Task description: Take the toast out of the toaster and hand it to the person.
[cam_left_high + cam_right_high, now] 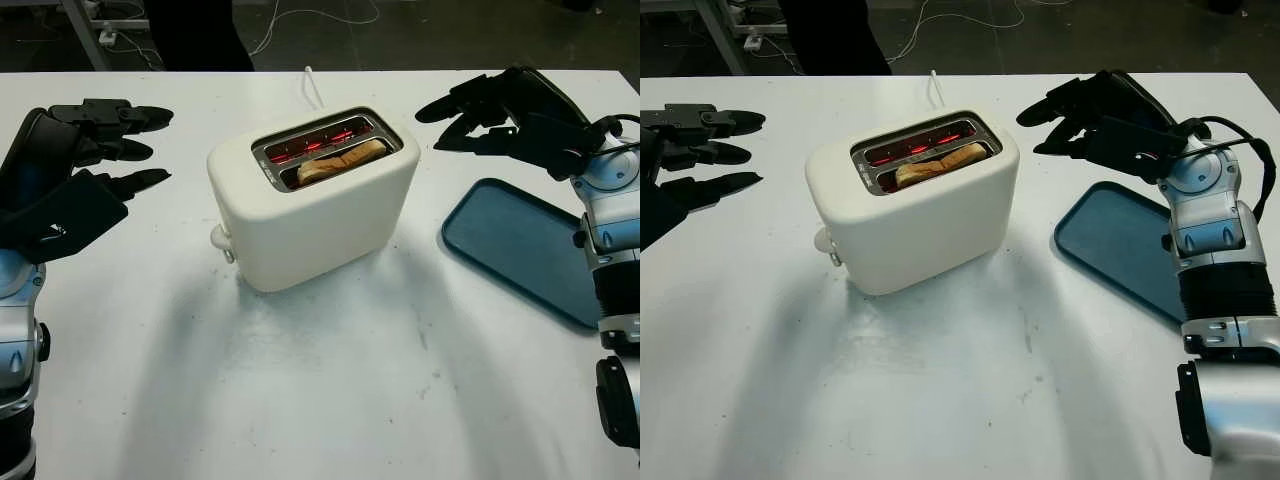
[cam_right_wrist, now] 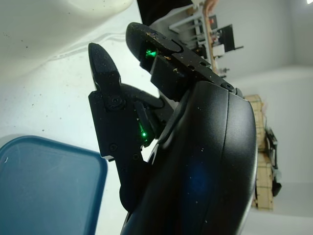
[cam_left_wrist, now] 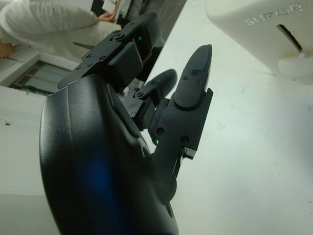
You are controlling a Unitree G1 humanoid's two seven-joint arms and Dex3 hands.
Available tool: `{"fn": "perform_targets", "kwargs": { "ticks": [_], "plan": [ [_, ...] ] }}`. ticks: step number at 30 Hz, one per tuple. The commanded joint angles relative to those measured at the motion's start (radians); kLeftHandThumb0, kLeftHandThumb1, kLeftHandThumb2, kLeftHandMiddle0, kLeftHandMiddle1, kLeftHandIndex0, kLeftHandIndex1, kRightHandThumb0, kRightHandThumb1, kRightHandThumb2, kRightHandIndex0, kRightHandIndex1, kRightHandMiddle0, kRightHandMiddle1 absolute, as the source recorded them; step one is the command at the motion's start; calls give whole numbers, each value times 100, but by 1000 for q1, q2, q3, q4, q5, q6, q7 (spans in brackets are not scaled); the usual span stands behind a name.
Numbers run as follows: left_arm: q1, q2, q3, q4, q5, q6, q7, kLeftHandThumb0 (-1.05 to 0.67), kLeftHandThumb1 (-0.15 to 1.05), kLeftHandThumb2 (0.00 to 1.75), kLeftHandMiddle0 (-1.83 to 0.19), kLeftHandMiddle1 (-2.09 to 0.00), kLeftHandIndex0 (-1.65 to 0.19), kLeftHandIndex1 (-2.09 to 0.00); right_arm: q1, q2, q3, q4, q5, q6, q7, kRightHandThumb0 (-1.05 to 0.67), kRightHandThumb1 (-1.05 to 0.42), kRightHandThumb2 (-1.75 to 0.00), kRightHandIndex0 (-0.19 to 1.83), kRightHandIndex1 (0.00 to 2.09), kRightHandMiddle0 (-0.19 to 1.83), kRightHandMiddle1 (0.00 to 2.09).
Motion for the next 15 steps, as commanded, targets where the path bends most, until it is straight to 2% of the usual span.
{"fn": "perform_targets", "kwargs": {
  "ticks": [1, 15],
  "plan": [
    [3, -6, 8, -8, -4, -4, 5, -17, 84, 0, -70, -50, -84, 0, 2, -12, 2, 8, 4, -12, 6, -41, -84, 0, 75, 75, 97, 1],
    [4, -5, 6, -8, 2, -11, 7, -16, 84, 0, -70, -51, -85, 0, 2, -8, 3, 10, 2, -9, -1, -43, -84, 0, 75, 78, 98, 1]
  ]
}}
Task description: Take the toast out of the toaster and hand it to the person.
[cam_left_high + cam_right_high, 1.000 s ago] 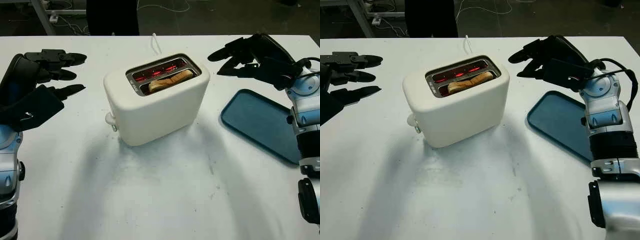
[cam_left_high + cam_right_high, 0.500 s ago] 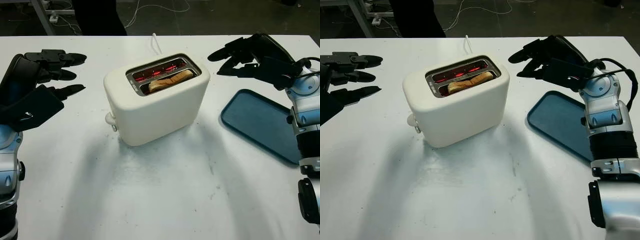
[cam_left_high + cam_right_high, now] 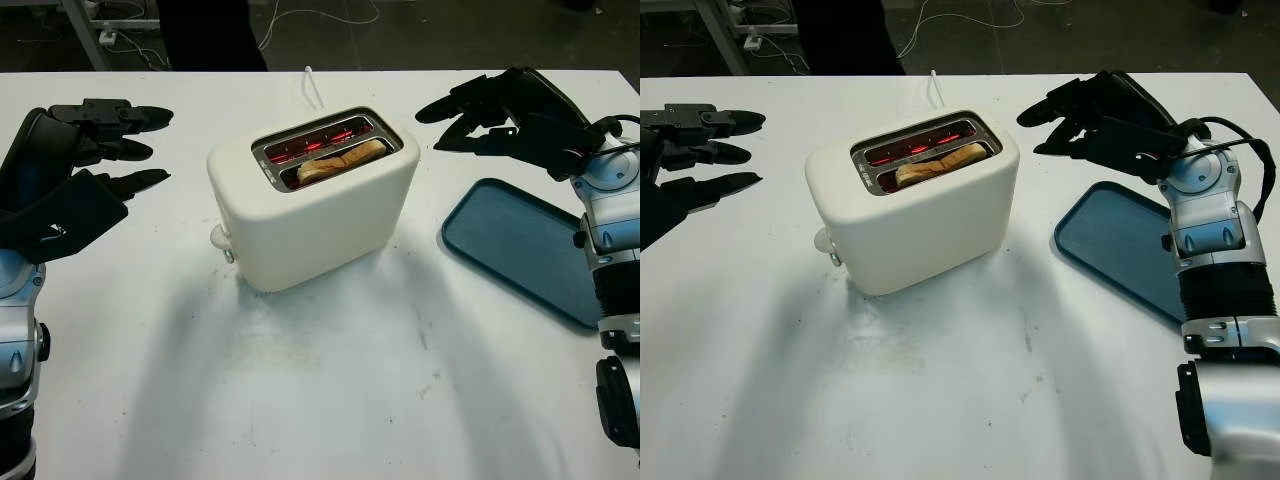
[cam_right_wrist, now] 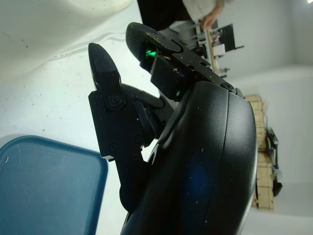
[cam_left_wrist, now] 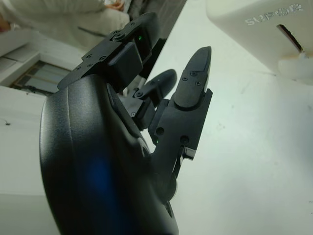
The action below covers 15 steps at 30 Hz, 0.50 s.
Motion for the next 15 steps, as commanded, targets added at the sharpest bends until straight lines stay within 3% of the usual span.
{"fn": "perform_targets", "kwargs": {
  "ticks": [1, 15],
  "plan": [
    [3, -5, 6, -7, 1, -10, 7, -16, 84, 0, -70, -51, -85, 0, 4, -7, 2, 6, 3, -11, -2, -42, -84, 0, 75, 79, 98, 2],
    [10, -9, 12, -1, -3, -21, 9, -16, 84, 0, -69, -52, -85, 0, 8, -9, 8, -9, -8, -4, -5, -38, -84, 0, 74, 79, 97, 1]
  ]
}}
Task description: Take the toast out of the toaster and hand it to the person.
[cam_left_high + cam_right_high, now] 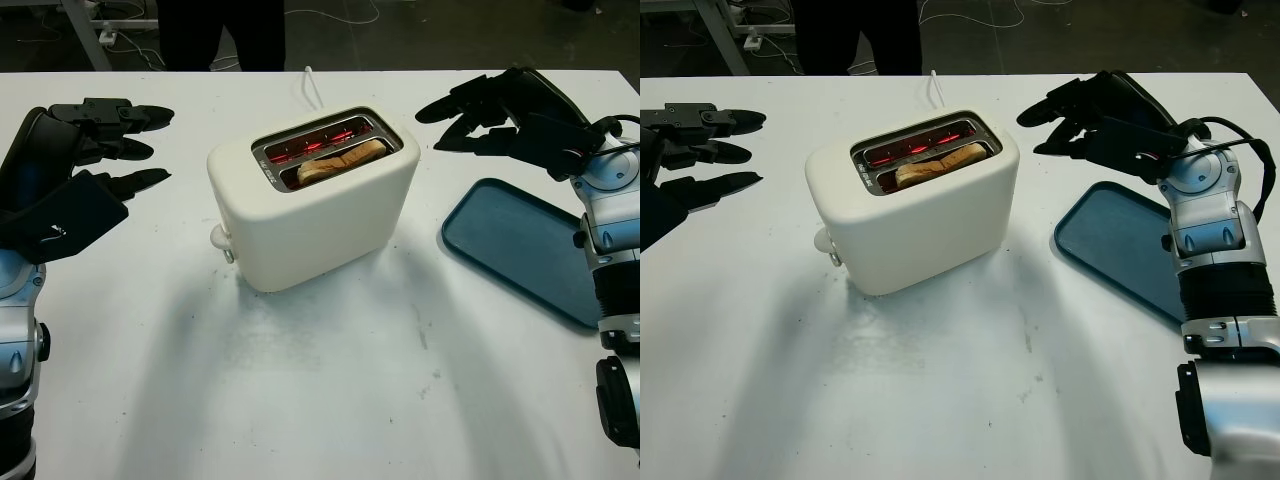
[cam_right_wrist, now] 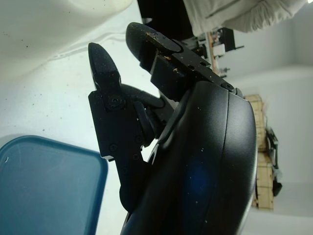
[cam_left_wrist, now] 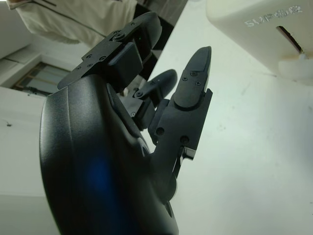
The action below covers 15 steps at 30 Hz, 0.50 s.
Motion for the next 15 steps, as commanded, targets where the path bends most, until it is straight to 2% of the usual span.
{"fn": "perform_targets", "kwargs": {
  "ticks": [1, 5, 9, 15],
  "plan": [
    [11, -10, 11, 1, -4, -17, 10, -16, 84, 0, -69, -52, -85, 0, 8, -9, 7, -7, -8, -6, -7, -38, -83, 0, 74, 79, 97, 1],
    [10, -11, 10, 2, -2, -13, 8, -18, 84, 0, -69, -53, -85, 0, 7, -8, 3, 17, -2, -43, -9, -37, -83, 0, 75, 80, 98, 1],
    [12, -9, 9, 10, 3, -35, 12, -19, 84, 0, -70, -53, -86, -1, 8, -7, 4, 6, -7, -23, -12, -39, -83, 0, 75, 80, 98, 1],
    [10, -10, 6, -2, 4, -7, 9, -18, 85, 0, -68, -53, -85, 0, 7, -5, 2, 15, 3, -28, -5, -37, -83, 0, 74, 79, 97, 1]
  ]
}}
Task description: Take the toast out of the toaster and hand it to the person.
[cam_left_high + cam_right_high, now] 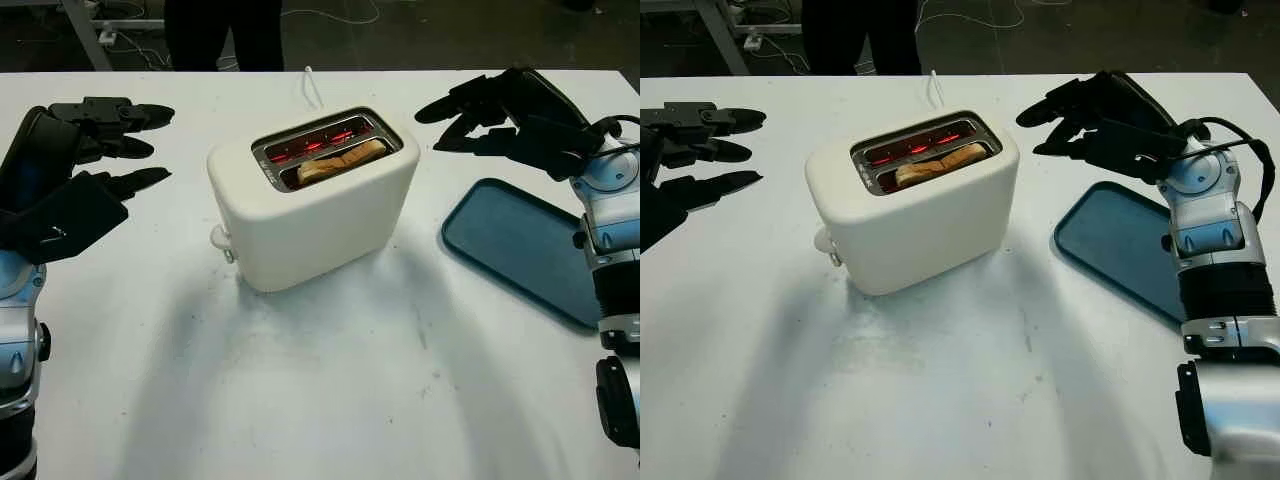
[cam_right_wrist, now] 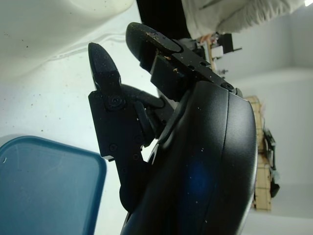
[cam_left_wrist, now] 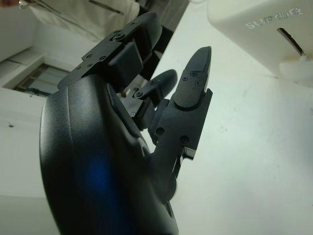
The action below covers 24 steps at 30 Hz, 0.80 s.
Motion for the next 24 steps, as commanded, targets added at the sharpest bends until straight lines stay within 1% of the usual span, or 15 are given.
{"fn": "perform_targets", "kwargs": {
  "ticks": [1, 10, 13, 24],
  "plan": [
    [11, -6, 5, -5, 4, 7, 6, -18, 85, 0, -68, -53, -85, 0, 8, -5, 2, -1, 2, 7, -1, -36, -83, 0, 74, 79, 97, 1],
    [10, -15, 6, 6, 0, -18, 13, -18, 84, 0, -70, -54, -86, -1, 9, -11, 4, -12, -2, 13, 2, -36, -84, 0, 73, 78, 96, 0],
    [10, -12, 5, 9, 4, -20, 14, -21, 84, 0, -70, -55, -86, -1, 8, -11, 6, -15, -4, 21, 3, -35, -84, 0, 73, 77, 96, 0],
    [2, -9, 0, 7, 6, -8, 10, -19, 84, 0, -69, -56, -86, -1, 6, -11, 3, -7, 3, 15, 7, -37, -84, 0, 74, 76, 96, 0]
  ]
}}
